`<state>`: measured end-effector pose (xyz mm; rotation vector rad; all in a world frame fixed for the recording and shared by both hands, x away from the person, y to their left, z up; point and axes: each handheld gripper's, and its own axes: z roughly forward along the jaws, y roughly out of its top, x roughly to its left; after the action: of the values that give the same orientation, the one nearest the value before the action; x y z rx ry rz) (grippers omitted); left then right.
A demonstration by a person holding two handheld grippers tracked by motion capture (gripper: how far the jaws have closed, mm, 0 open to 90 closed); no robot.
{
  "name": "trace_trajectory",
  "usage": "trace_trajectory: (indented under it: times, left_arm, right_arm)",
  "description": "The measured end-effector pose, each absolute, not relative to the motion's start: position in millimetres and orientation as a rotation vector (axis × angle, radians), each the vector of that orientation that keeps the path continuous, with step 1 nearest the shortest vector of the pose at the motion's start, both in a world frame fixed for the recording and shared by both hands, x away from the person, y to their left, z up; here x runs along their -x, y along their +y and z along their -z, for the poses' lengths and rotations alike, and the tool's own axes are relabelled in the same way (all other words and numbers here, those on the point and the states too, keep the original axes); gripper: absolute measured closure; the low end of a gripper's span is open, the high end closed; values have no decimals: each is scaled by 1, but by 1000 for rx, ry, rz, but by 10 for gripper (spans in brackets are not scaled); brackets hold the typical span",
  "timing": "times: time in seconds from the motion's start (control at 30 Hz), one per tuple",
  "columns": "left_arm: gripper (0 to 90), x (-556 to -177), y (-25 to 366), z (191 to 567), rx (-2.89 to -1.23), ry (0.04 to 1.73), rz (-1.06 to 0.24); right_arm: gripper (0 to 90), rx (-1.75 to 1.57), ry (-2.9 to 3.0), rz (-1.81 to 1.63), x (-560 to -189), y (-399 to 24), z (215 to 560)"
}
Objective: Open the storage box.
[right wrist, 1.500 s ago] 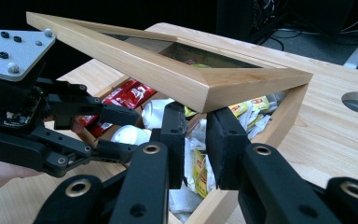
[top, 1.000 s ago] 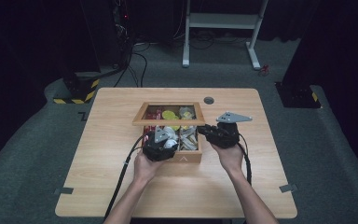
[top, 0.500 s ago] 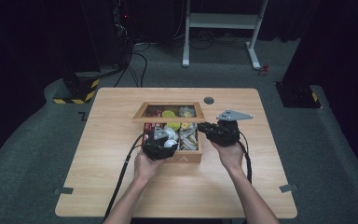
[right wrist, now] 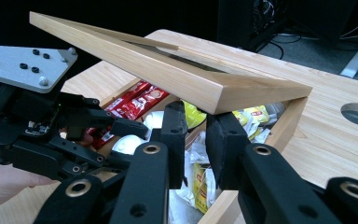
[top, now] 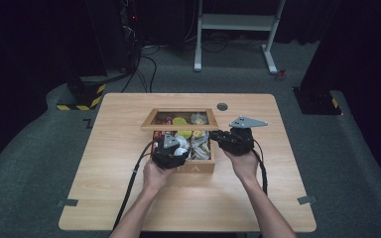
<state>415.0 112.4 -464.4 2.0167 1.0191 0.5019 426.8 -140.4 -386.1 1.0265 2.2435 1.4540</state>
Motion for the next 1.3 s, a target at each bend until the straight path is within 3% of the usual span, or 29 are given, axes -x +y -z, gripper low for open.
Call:
trace_trajectory:
  times: [1.3]
  left_arm:
    - [518, -404, 125, 449, -1906, 994, -523]
  right_arm:
    - [775, -1030, 2244, -1457, -427, -140, 386]
